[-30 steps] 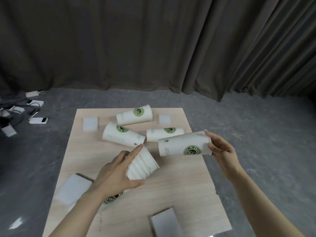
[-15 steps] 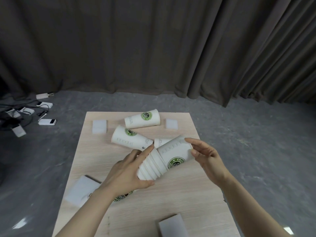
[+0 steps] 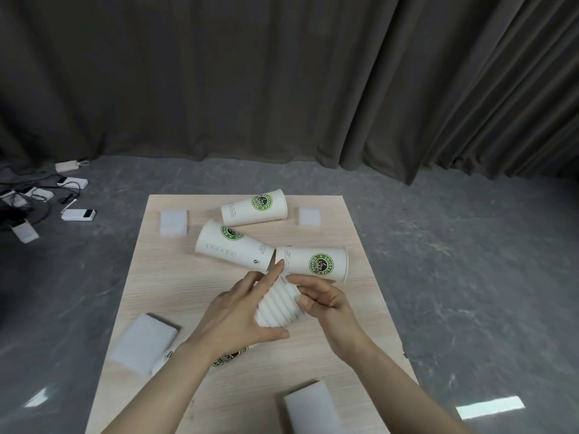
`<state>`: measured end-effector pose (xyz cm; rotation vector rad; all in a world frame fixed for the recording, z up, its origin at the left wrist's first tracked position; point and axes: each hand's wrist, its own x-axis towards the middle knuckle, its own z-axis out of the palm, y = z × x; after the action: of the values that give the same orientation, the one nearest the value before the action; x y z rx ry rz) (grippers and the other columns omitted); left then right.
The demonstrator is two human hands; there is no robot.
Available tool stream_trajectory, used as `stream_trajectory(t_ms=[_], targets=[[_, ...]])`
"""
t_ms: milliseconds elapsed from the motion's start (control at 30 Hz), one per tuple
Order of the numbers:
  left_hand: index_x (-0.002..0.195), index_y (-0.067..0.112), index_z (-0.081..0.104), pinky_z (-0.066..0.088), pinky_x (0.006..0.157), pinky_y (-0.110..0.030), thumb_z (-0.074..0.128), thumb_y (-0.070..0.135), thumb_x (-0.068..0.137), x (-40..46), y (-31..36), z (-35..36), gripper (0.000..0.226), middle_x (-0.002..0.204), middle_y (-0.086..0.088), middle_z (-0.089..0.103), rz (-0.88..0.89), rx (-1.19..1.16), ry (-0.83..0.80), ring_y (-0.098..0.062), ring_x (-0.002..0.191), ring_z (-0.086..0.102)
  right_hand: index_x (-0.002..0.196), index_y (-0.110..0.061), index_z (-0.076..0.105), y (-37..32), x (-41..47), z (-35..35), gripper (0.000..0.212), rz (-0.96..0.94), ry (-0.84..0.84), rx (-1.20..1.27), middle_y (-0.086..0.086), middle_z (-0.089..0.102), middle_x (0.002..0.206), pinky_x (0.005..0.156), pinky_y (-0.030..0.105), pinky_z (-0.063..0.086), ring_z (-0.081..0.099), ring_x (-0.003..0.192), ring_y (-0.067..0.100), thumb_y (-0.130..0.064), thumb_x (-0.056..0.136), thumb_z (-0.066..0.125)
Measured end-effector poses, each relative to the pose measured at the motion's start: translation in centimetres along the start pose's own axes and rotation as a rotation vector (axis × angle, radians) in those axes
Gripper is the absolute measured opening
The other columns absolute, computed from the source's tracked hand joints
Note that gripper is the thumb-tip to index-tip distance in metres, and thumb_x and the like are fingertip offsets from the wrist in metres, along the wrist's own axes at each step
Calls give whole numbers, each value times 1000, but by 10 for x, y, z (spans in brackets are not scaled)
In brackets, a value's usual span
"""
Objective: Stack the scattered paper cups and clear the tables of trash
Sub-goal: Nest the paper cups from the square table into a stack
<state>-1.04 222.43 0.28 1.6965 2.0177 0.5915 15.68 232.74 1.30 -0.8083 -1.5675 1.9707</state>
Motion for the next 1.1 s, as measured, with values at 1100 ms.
stream_trajectory(t_ms=[1100], targets=[[138, 63, -15, 34, 70, -18, 64, 70, 67, -17, -22, -7, 107, 110, 25, 28, -174, -34, 93, 5, 94, 36, 102, -18, 69, 8, 91, -131, 36, 36, 514, -215, 3, 65, 109, 81, 23, 41, 54, 97, 14, 10, 87, 53]])
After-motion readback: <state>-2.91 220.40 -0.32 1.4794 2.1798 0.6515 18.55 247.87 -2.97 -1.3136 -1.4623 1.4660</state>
